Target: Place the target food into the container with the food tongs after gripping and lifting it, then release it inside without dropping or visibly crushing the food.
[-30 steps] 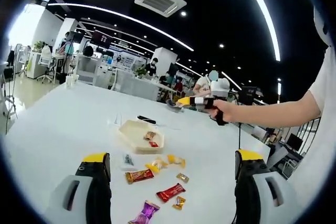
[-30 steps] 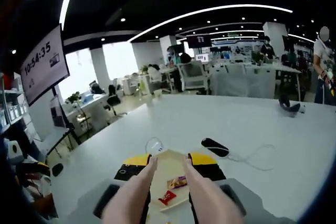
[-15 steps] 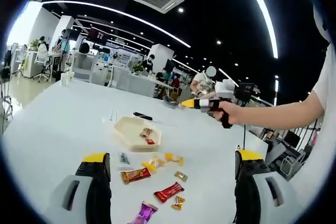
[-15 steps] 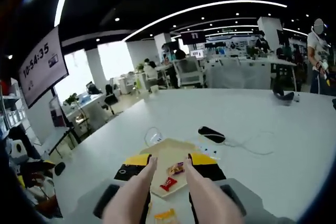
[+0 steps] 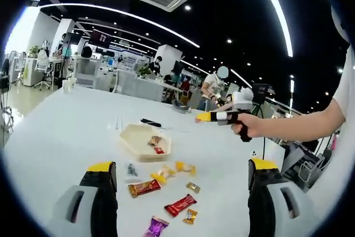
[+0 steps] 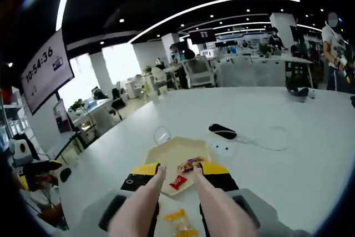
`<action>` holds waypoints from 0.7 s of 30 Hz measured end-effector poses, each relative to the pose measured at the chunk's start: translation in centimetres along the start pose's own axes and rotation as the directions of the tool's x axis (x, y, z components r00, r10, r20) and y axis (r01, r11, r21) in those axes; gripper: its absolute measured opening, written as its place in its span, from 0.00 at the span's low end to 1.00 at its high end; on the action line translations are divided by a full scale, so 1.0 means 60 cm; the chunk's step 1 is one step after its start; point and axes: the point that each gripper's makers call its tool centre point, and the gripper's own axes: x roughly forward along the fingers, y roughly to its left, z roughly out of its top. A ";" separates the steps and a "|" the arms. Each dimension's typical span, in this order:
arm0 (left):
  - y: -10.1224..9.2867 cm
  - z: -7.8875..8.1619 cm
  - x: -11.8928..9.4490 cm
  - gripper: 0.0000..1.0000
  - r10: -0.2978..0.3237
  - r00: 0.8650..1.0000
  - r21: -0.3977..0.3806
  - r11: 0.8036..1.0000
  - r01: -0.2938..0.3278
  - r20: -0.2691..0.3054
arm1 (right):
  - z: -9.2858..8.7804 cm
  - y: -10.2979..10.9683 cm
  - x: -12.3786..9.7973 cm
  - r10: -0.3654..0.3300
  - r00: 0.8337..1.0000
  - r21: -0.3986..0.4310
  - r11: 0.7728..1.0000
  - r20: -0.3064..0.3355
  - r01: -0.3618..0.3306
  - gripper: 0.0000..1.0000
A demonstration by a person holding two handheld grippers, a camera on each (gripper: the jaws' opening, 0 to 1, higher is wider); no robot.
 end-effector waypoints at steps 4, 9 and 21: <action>0.001 -0.006 -0.001 0.99 0.005 1.000 -0.001 1.000 -0.005 0.001 | -0.004 0.004 -0.005 0.004 1.000 0.018 1.000 0.013 -0.004 0.27; -0.003 -0.015 0.004 0.99 -0.006 1.000 0.009 1.000 0.006 -0.025 | -0.016 0.009 -0.013 0.006 1.000 0.014 1.000 -0.004 -0.006 0.27; -0.024 -0.016 0.016 0.99 -0.028 0.999 0.057 0.998 0.030 -0.037 | -0.039 0.018 -0.035 0.005 1.000 0.015 1.000 -0.022 -0.005 0.27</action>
